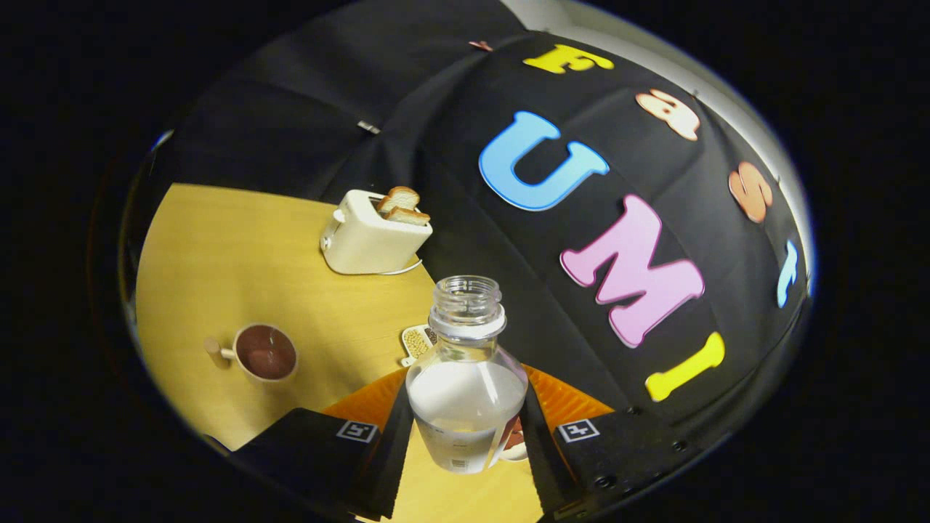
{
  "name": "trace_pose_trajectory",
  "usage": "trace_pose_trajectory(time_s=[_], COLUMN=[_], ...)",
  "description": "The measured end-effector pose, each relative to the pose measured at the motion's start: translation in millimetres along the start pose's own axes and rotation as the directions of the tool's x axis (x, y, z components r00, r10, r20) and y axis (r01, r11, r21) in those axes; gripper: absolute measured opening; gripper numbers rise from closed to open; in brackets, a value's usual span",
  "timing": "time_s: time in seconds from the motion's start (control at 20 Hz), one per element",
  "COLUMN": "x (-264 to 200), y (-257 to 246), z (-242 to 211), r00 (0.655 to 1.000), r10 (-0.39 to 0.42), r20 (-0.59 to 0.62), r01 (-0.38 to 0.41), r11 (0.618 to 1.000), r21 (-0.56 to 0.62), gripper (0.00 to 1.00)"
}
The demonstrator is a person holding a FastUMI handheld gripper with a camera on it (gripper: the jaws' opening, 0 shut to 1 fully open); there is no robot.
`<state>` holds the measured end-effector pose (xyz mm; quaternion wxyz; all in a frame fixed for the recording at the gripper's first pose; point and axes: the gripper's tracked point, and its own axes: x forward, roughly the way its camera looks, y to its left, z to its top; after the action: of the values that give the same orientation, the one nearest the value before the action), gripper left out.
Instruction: Take the bottle from table, then pour the juice into the cup, finally place the bottle on the coaster
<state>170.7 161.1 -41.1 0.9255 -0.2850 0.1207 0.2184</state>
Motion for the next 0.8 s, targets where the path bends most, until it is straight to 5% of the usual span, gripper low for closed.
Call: trace_pose_trajectory(time_s=[0.2, 0.45, 0.8], x=[2, 18, 67], y=[-23, -33, -21], z=[14, 4, -57], r00=[0.996, 0.987, 0.987], r10=[0.006, -0.009, -0.061], r20=[0.085, 0.161, 0.15], r01=[-0.027, -0.068, -0.042], r11=[0.968, 0.881, 0.8], r21=[0.251, 0.468, 0.599], gripper=[0.74, 0.74, 0.74])
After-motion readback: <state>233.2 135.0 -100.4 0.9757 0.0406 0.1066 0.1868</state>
